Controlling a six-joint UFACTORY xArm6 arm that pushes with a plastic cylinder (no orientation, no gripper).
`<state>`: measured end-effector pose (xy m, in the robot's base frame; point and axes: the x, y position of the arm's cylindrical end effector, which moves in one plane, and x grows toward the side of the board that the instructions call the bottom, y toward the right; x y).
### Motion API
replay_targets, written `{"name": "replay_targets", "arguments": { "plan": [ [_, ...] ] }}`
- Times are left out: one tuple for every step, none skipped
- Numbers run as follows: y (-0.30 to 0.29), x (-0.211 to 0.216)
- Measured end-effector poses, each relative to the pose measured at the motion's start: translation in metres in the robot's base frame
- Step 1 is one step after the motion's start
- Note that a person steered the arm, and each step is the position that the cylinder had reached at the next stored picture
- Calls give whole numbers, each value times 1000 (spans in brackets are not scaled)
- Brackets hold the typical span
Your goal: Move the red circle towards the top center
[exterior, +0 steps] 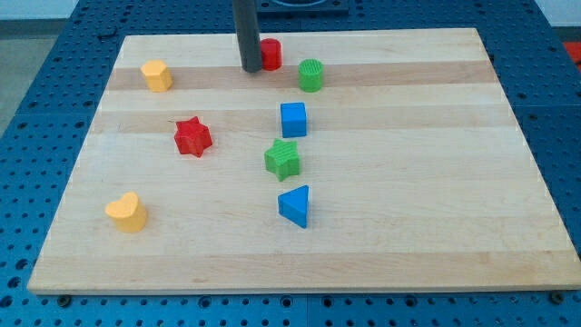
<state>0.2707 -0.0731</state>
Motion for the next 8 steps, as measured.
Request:
{"name": "replay_targets", "arguments": {
  "plan": [
    [2, -3],
    [-1, -8],
    [-1, -10],
    [9, -10],
    [20, -10],
    [27, -9],
    [29, -13],
    [23, -30]
  ]
}}
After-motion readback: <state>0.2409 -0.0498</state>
